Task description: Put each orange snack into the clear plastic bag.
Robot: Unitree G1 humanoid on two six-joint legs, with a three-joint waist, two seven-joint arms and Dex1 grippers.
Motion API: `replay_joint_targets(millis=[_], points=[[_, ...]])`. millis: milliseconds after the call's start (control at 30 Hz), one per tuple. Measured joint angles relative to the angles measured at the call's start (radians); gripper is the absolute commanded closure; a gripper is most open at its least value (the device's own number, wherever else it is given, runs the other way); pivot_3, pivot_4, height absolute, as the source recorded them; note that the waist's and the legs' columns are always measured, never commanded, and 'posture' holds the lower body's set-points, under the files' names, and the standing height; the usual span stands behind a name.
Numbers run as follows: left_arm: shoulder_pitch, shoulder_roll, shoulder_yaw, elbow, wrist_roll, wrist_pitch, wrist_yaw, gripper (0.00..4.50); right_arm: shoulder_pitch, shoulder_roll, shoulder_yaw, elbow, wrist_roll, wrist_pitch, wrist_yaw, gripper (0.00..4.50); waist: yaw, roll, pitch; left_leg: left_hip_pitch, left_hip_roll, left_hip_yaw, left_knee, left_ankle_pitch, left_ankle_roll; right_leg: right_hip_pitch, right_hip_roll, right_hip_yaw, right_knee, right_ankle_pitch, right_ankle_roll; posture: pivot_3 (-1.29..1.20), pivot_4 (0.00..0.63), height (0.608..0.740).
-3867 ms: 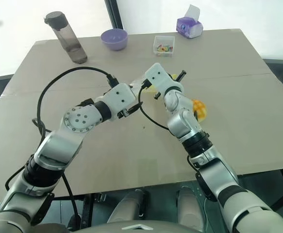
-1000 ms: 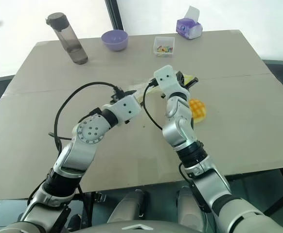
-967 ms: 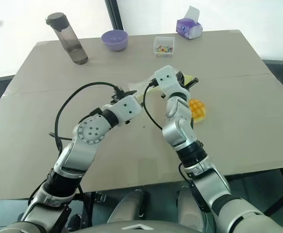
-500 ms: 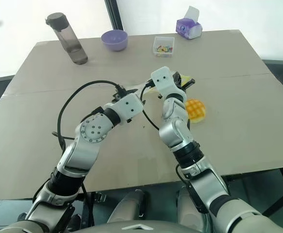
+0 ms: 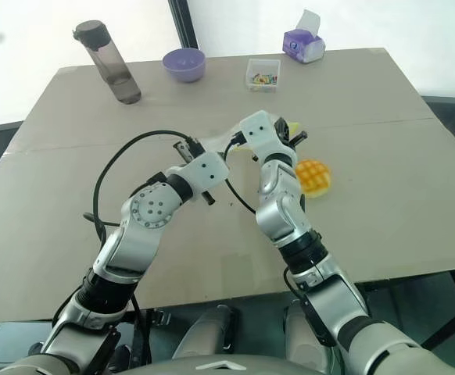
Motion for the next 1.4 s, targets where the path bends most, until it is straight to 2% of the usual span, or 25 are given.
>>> replay_joint_targets(millis=[33,67,100,133,167,233,367,500,633,733,800,833,933,1267,1400], points=[[-0.001,-0.001,0.000,0.000,0.000,0.000,0.000,4.50,0.016,-0.001,-0.006,-0.030,0.015,-0.006,0.016,1.75,0.000,0.000,0.000,0.000,0.000,0.000,0.000,0.000,0.000,0.000,0.000,0.000,0.000,0.000,0.000,0.00,0.150,0.739],[-0.002,0.000,0.001,0.002,0.000,0.000,0.000,4.50,0.028,-0.002,-0.012,-0.055,0.034,-0.013,0.035,1.08,0.001,0.000,0.000,0.000,0.000,0.000,0.000,0.000,0.000,0.000,0.000,0.000,0.000,0.000,0.000,0.00,0.150,0.739],[-0.004,-0.001,0.001,0.003,0.000,0.000,0.001,4.50,0.040,-0.008,-0.018,-0.083,0.059,-0.024,0.064,0.75,0.001,0.000,0.000,0.000,0.000,0.000,0.000,0.000,0.000,0.000,0.000,0.000,0.000,0.000,0.000,0.00,0.150,0.739],[-0.004,-0.001,0.001,0.003,0.000,0.000,0.001,4.50,0.042,-0.009,-0.019,-0.089,0.064,-0.028,0.070,0.75,0.002,0.000,0.000,0.000,0.000,0.000,0.000,0.000,0.000,0.000,0.000,0.000,0.000,0.000,0.000,0.00,0.150,0.739],[-0.005,-0.001,0.001,0.005,0.000,0.000,0.001,4.50,0.068,-0.030,-0.041,-0.150,0.145,-0.076,0.152,0.75,0.002,0.000,0.000,0.000,0.000,0.000,0.000,0.000,0.000,0.000,0.000,0.000,0.000,0.000,0.000,0.00,0.150,0.739],[-0.007,-0.002,0.000,0.010,-0.001,-0.001,0.002,4.50,0.091,-0.040,-0.063,-0.192,0.210,-0.089,0.216,0.75,0.001,0.000,0.000,0.000,0.000,0.000,0.000,0.000,0.000,0.000,0.000,0.000,0.000,0.000,0.000,0.00,0.150,0.739],[-0.008,-0.001,0.005,0.018,-0.005,-0.017,0.005,4.50,0.158,-0.042,-0.189,-0.327,0.375,0.019,0.356,0.75,0.004,0.000,0.000,0.000,0.000,0.000,0.000,0.000,0.000,0.000,0.000,0.000,0.000,0.000,0.000,0.00,0.150,0.739],[-0.004,-0.005,0.022,0.026,-0.023,-0.022,0.017,4.50,0.166,-0.051,-0.337,-0.419,0.491,0.146,0.405,0.75,0.004,0.000,0.000,0.000,0.000,-0.001,0.000,0.000,0.000,0.000,0.000,0.000,0.000,0.000,0.000,0.00,0.150,0.739],[0.005,-0.011,0.049,0.026,-0.042,-0.029,0.031,4.50,0.188,-0.035,-0.462,-0.444,0.580,0.247,0.395,0.75,0.003,0.000,0.000,0.000,0.000,0.000,0.000,0.000,0.000,0.000,0.000,0.000,0.001,0.000,0.000,0.00,0.150,0.739],[0.012,-0.014,0.051,0.026,-0.052,-0.043,0.038,4.50,0.185,-0.009,-0.502,-0.458,0.637,0.271,0.381,1.61,0.002,0.000,0.000,0.000,0.000,0.000,0.000,0.000,0.000,0.000,0.000,0.000,0.001,0.000,0.000,0.00,0.150,0.739],[0.015,-0.016,0.050,0.026,-0.059,-0.051,0.038,4.50,0.175,0.002,-0.494,-0.460,0.663,0.269,0.371,2.43,0.003,0.000,0.000,0.000,0.000,0.000,0.000,0.000,0.000,0.000,0.000,0.000,0.001,0.000,0.000,0.00,0.150,0.739],[0.016,-0.016,0.050,0.026,-0.060,-0.054,0.038,4.50,0.169,0.006,-0.479,-0.460,0.672,0.265,0.363,3.03,0.003,0.000,0.000,0.000,0.000,0.000,0.000,0.000,0.000,0.000,0.000,0.000,0.001,0.000,0.000,0.00,0.150,0.739],[0.016,-0.016,0.050,0.027,-0.061,-0.060,0.038,4.50,0.153,0.008,-0.449,-0.458,0.690,0.246,0.358,4.41,0.004,0.000,0.000,0.000,0.000,0.000,0.000,0.000,0.000,0.000,0.000,0.000,0.001,0.000,0.000,0.00,0.150,0.739],[0.028,-0.017,0.036,0.027,-0.064,-0.094,0.025,4.50,0.127,-0.030,-0.336,-0.351,0.716,0.162,0.360,4.41,0.003,0.000,0.000,0.000,0.000,0.000,0.000,0.000,0.000,0.000,0.000,0.000,0.001,0.000,0.000,0.00,0.150,0.739],[0.035,-0.016,0.024,0.026,-0.077,-0.113,0.010,4.50,0.120,-0.099,-0.274,-0.235,0.705,0.053,0.393,4.41,0.004,0.000,0.000,0.000,0.000,0.001,0.001,0.000,0.000,0.000,0.000,0.000,0.000,0.000,0.000,0.00,0.150,0.739]])
